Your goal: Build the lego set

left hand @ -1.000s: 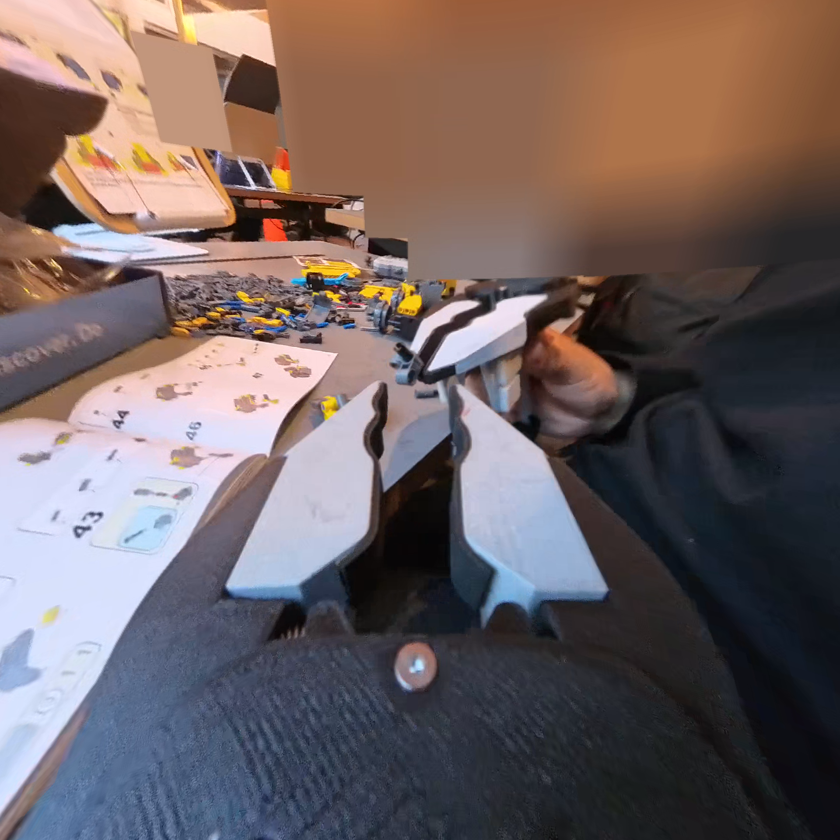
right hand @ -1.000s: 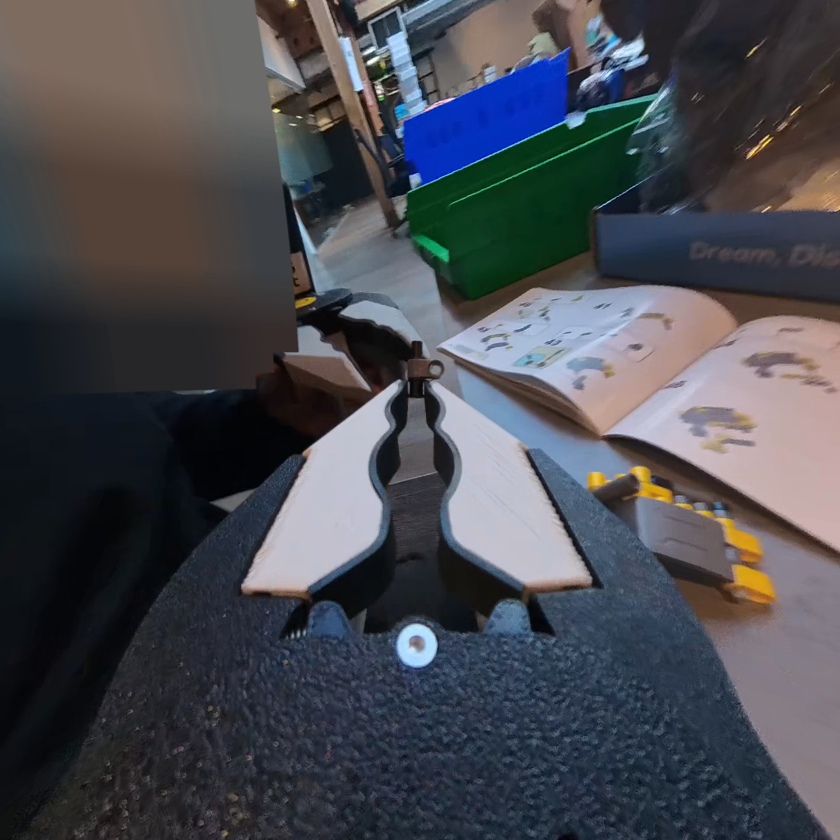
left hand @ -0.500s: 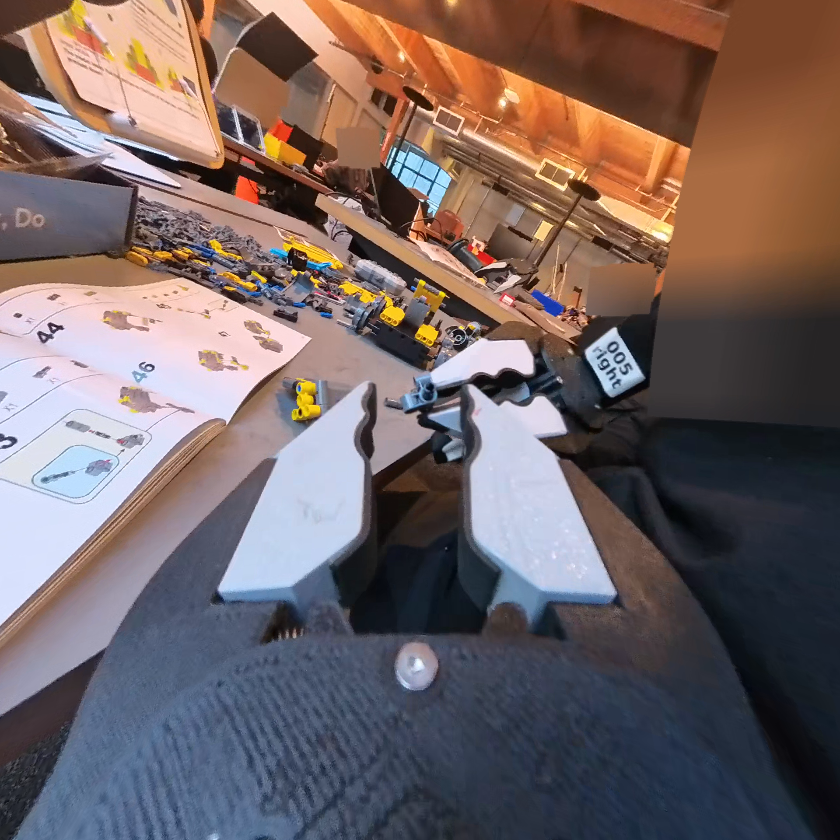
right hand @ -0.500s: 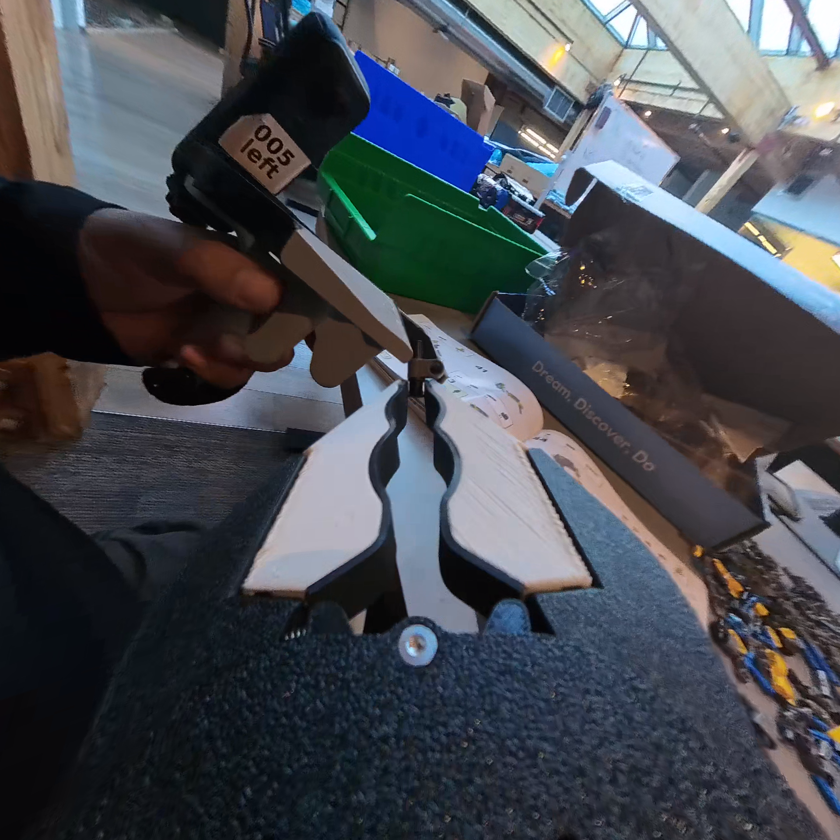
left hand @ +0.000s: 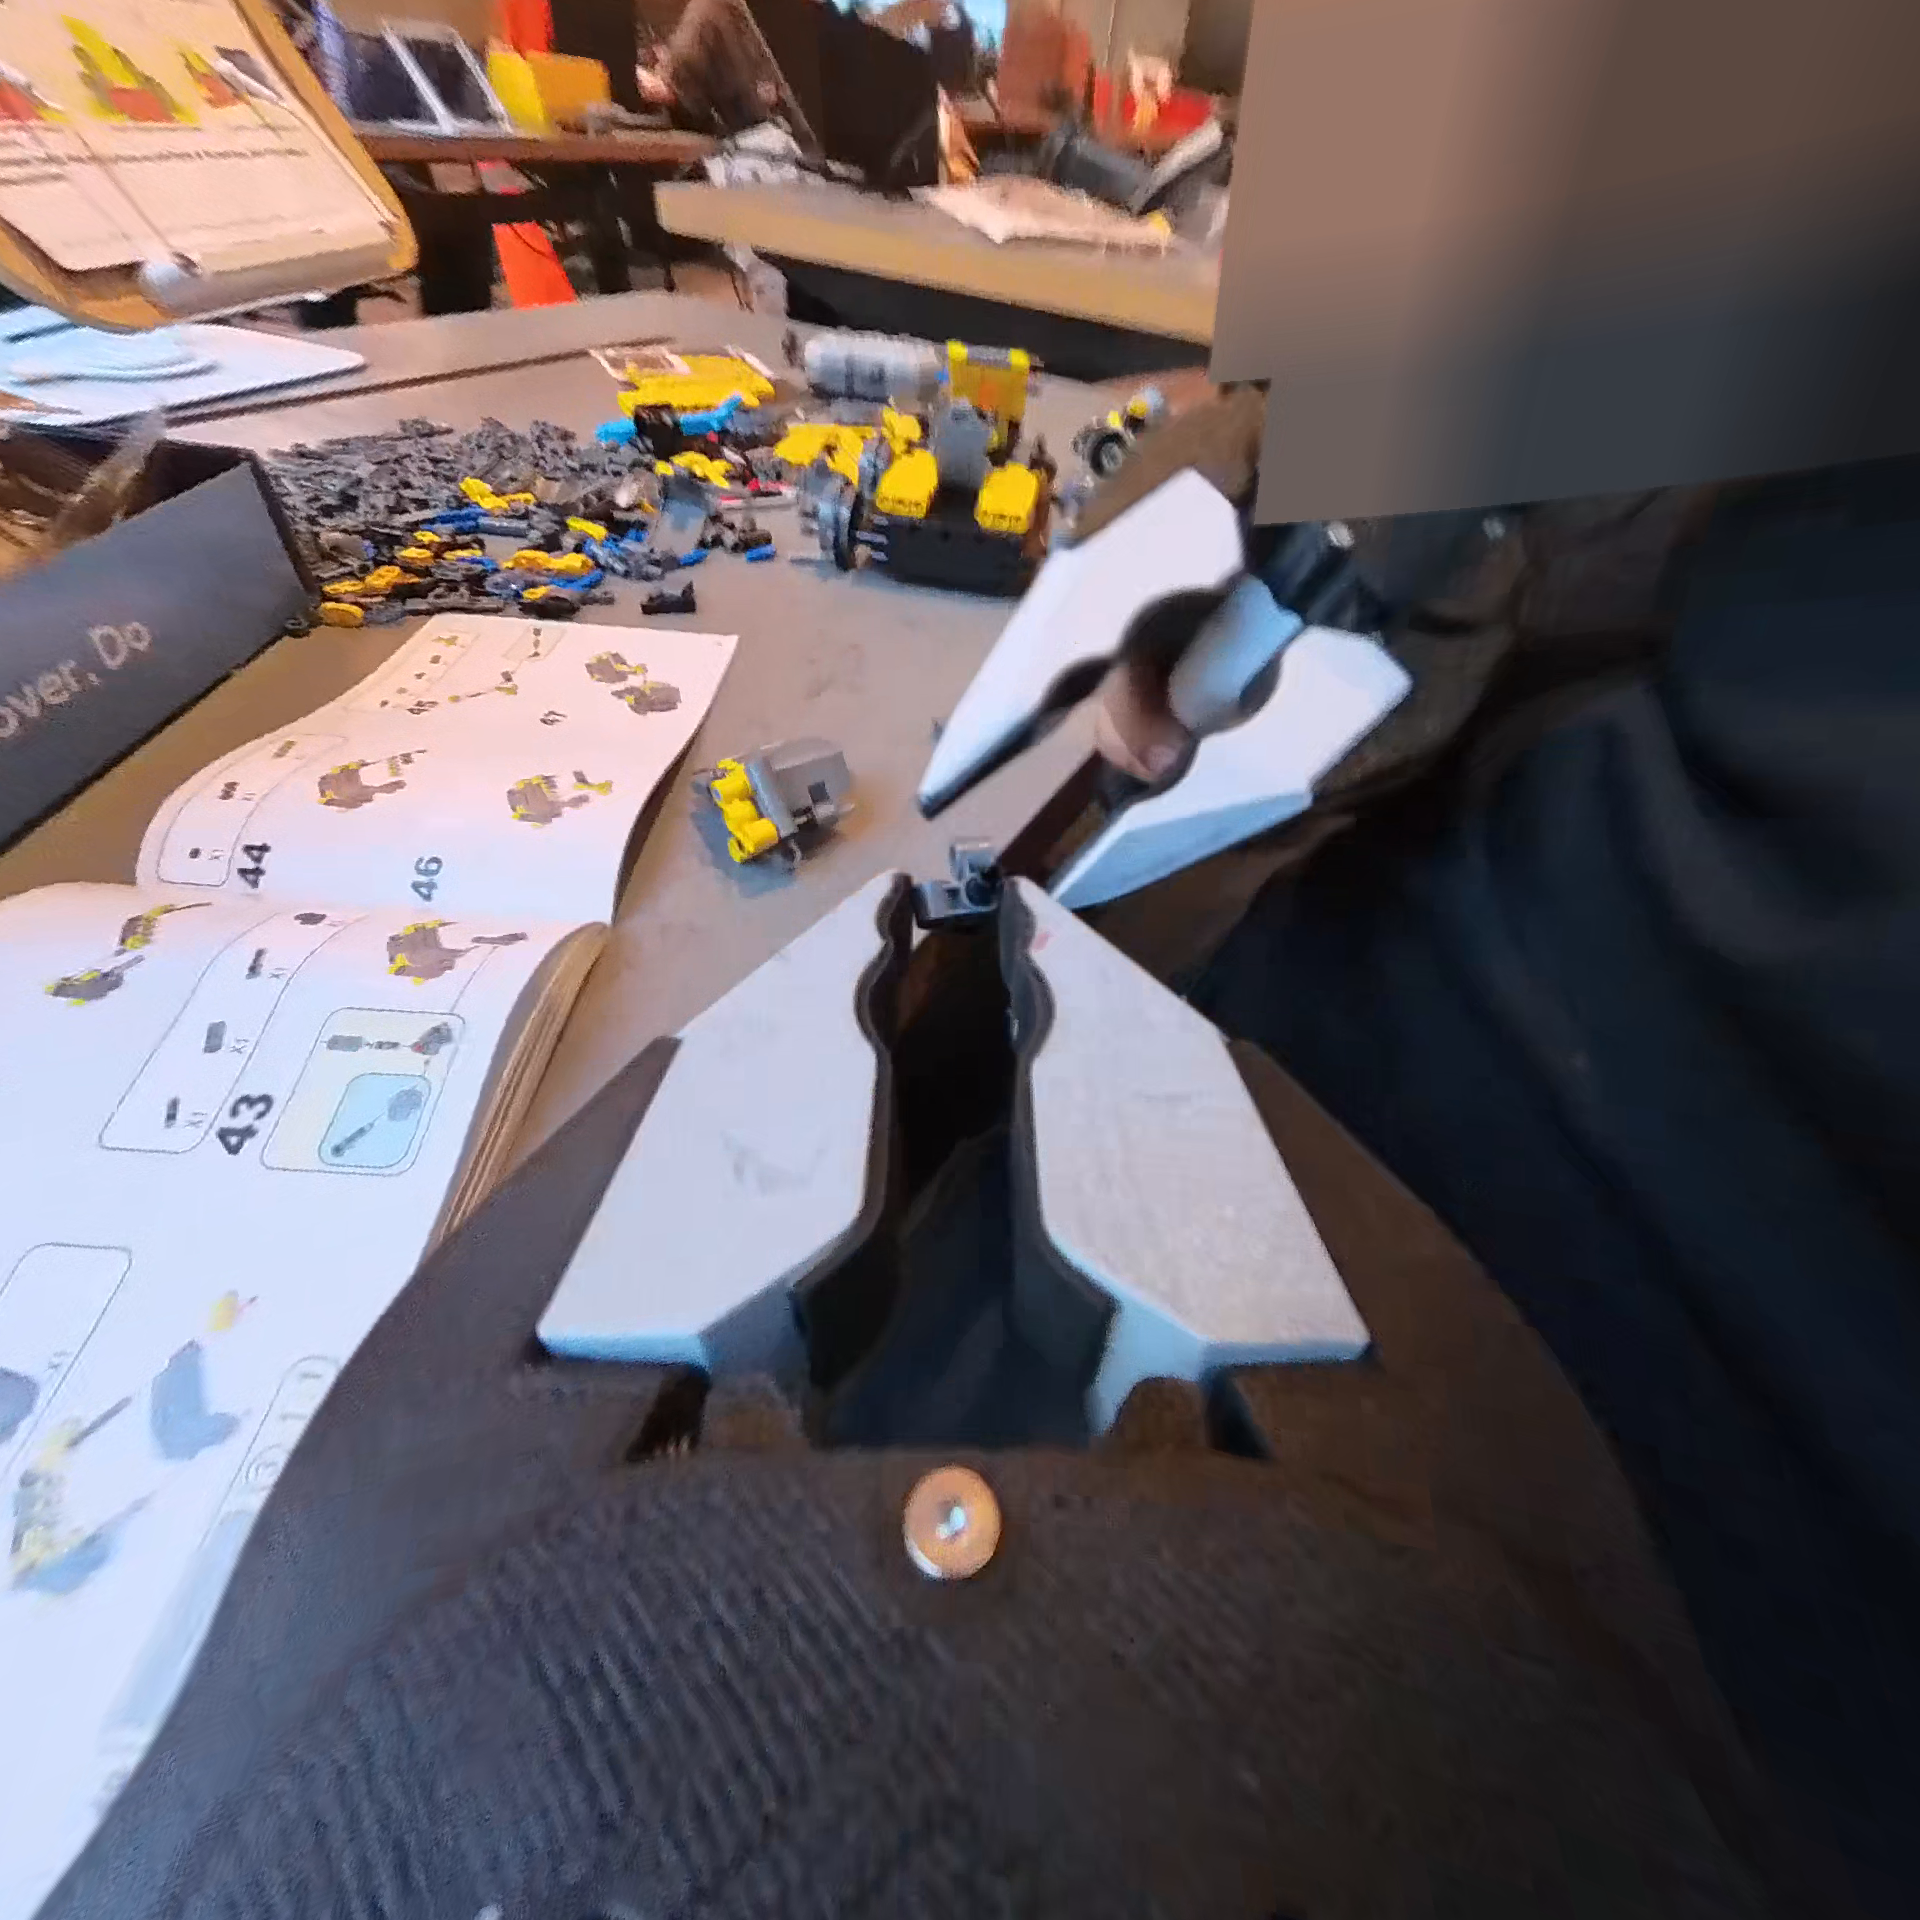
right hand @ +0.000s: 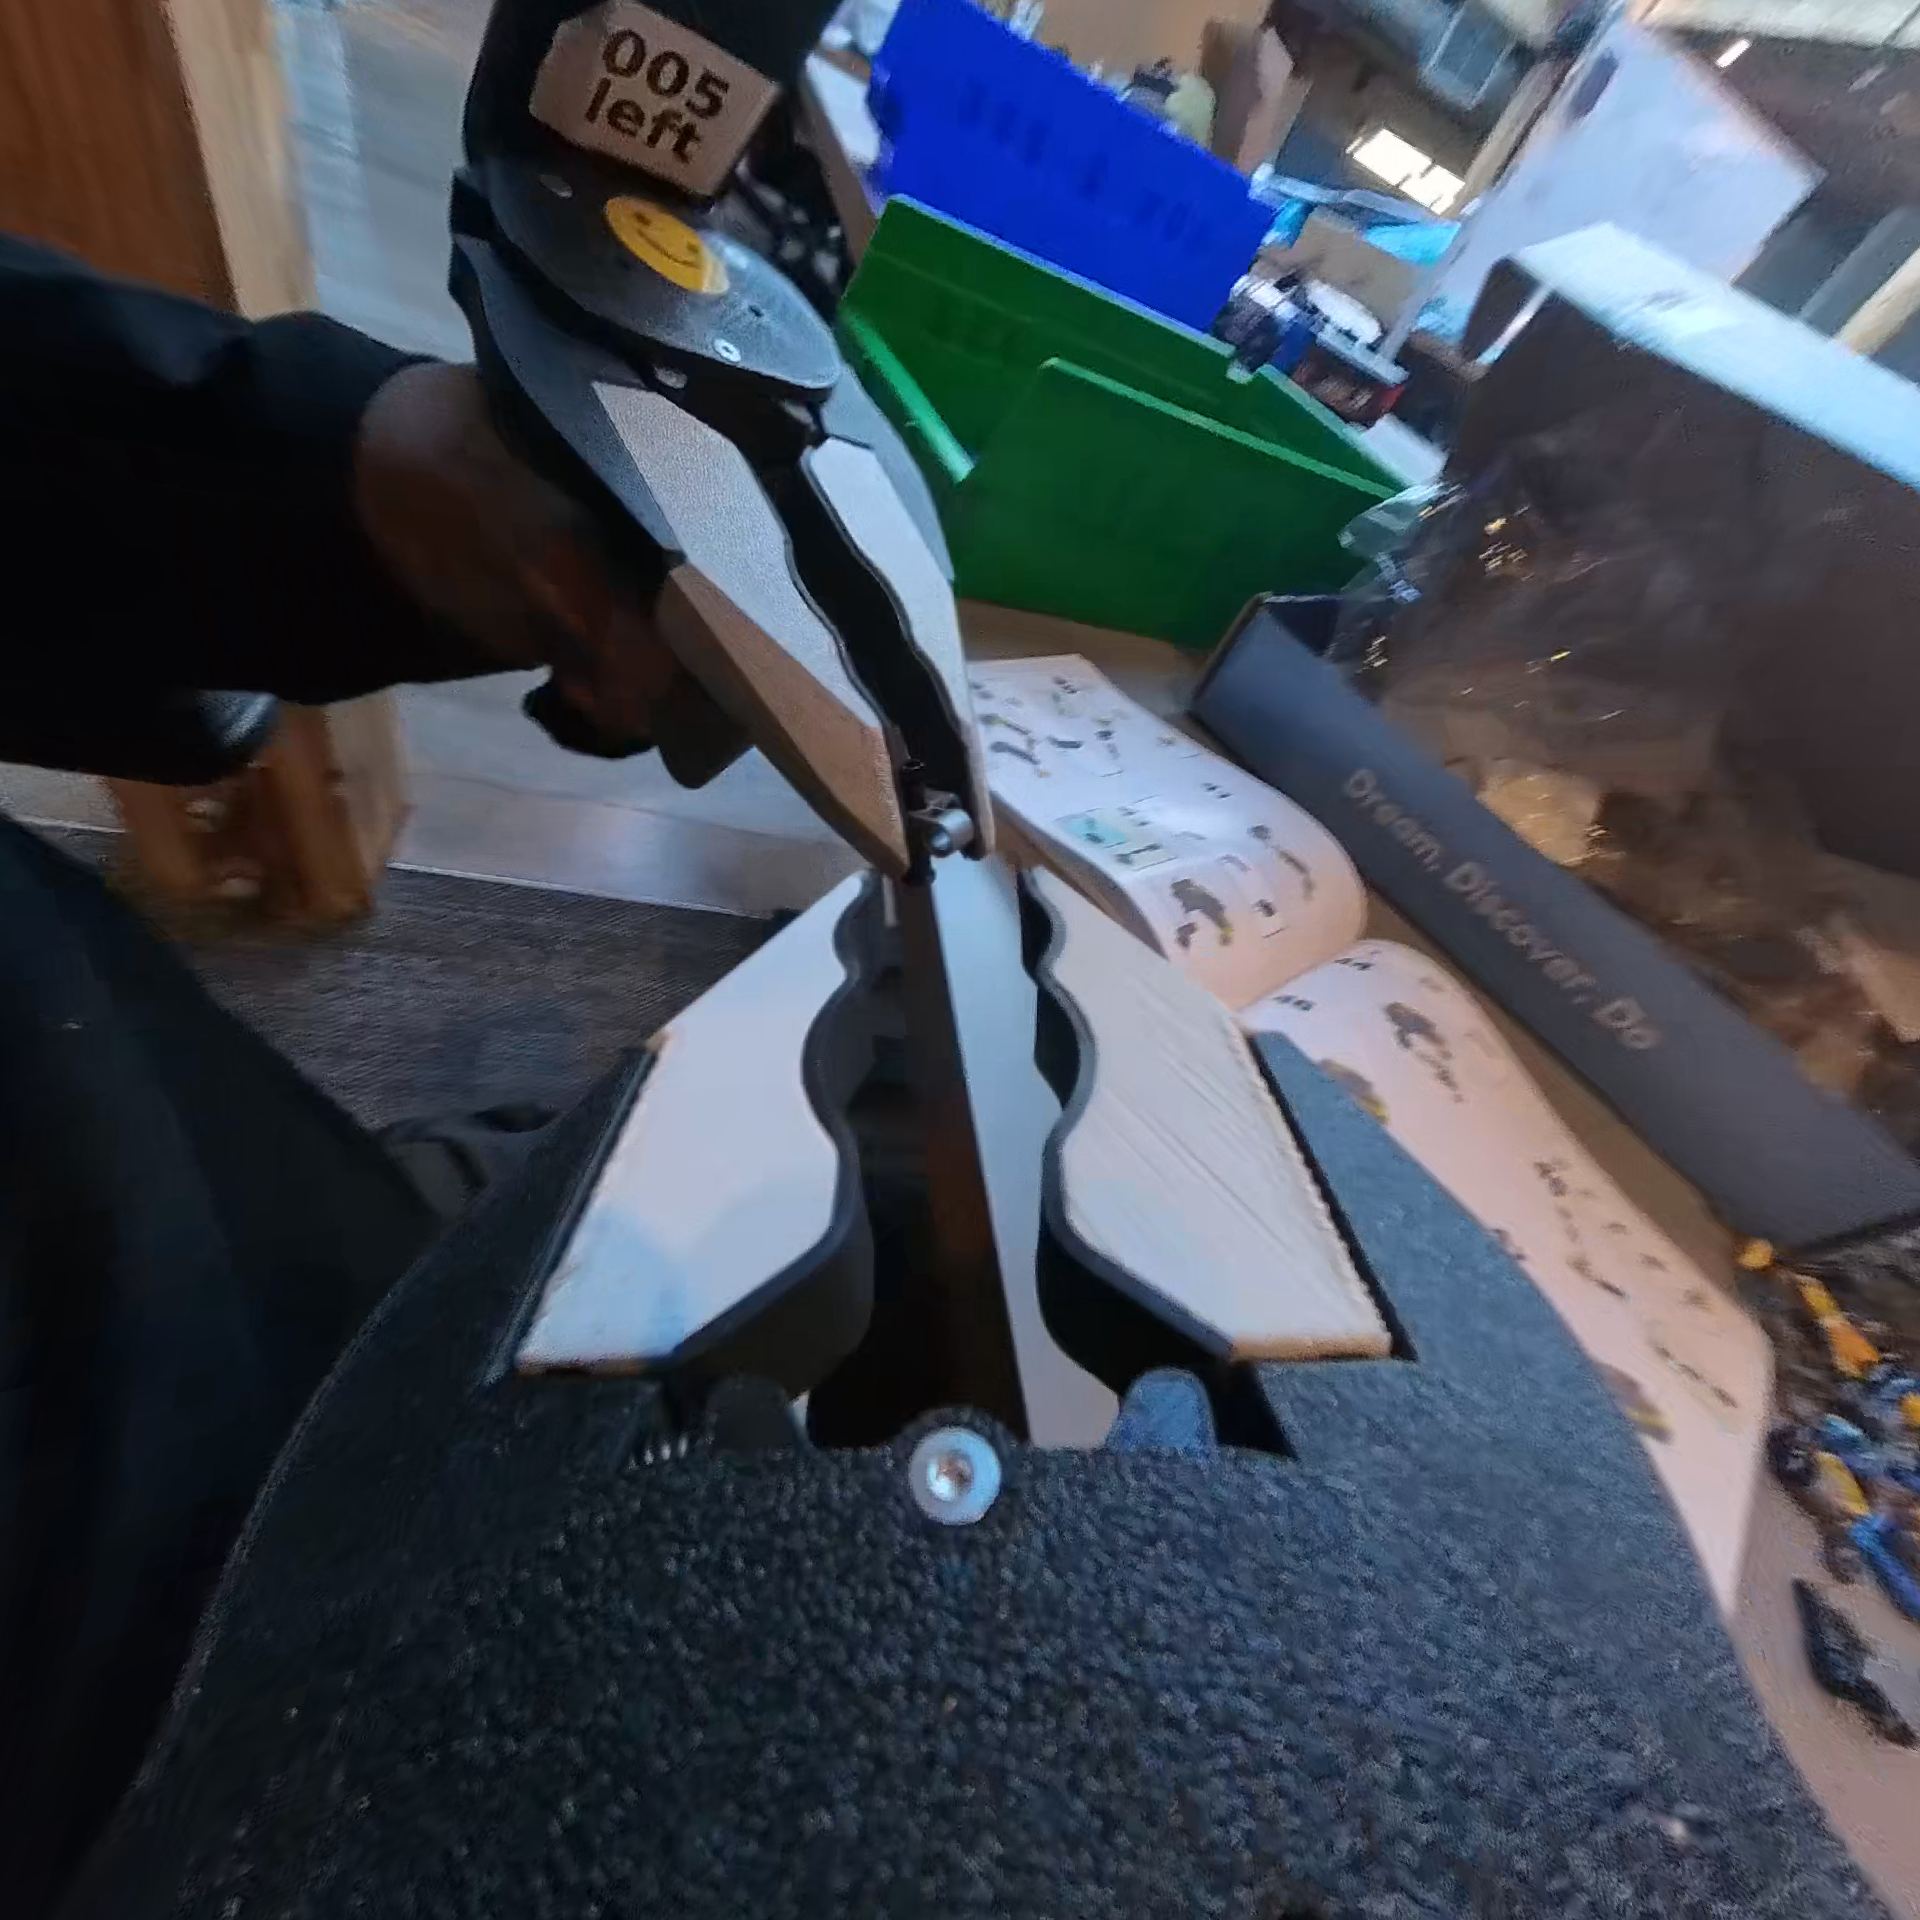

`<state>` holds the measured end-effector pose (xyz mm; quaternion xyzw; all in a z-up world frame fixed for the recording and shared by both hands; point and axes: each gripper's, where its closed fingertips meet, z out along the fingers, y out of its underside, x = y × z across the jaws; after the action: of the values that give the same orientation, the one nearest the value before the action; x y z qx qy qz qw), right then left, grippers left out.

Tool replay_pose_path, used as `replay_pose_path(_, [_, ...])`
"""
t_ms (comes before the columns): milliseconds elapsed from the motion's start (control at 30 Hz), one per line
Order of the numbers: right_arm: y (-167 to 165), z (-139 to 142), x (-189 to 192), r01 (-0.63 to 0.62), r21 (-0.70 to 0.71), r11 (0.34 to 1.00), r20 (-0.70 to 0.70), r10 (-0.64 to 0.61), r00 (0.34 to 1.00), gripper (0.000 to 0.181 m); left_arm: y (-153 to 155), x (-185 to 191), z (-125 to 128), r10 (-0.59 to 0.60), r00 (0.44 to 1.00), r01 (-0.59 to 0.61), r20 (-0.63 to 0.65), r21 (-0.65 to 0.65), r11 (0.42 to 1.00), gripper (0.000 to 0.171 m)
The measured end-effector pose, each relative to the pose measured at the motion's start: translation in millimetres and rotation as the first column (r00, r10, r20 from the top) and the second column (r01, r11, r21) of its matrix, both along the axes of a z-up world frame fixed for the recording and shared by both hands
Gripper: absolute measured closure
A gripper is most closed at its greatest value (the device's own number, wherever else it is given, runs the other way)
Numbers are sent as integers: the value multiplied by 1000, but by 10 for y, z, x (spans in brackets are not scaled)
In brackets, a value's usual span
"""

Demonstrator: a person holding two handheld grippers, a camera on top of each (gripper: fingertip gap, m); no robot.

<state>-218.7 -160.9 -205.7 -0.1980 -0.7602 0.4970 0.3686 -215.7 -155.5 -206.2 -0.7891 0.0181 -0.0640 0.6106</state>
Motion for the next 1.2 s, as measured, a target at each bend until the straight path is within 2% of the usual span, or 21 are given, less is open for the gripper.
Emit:
replay_pose_path(133, [-61,-105,93,-105,60,993,69,100,993,159,-99,72,-298,-87,988,59,-130,-204,977,156])
replay_pose_path(200, [-74,-181,141,-152,126,980,80,143,987,165,-140,181,-449,-165,975,114,-149,-301,947,156])
replay_pose_path(267, [-129,-285,229,-229,177,957,112,212,971,169,-143,250,-532,-203,967,141,-152,-345,928,156])
replay_pose_path(400, [-169,-495,328,-304,269,914,160,269,950,165,-152,349,-587,-245,965,198,-93,-356,913,156])
replay_pose_path(500, [-187,-566,370,-327,262,908,196,282,939,166,-157,419,-600,-277,958,234,-72,-360,903,156])
replay_pose_path(733, [-185,-636,407,-342,242,908,221,292,930,172,-146,432,-644,-285,955,238,-82,-362,901,156])
replay_pose_path(833, [-148,-558,347,-301,156,941,241,259,935,171,-113,366,-556,-250,960,201,-129,-308,930,156])
replay_pose_path(967, [-42,-332,219,-203,-76,976,284,216,934,167,-34,253,-296,-152,974,129,-166,-144,981,156])
replay_pose_path(1000, [-10,-271,186,-177,-129,976,285,207,936,165,-2,221,-206,-115,984,104,-137,-89,991,156])
replay_pose_path(1067, [39,-185,133,-138,-183,973,275,186,943,151,87,137,7,-33,999,32,35,38,999,156])
replay_pose_path(1133, [55,-128,94,-115,-169,979,239,154,959,148,134,67,131,-6,974,-22,228,120,993,157])
replay_pose_path(1200, [97,-117,26,-62,-90,994,183,78,980,148,148,21,157,-3,933,-54,361,148,988,157])
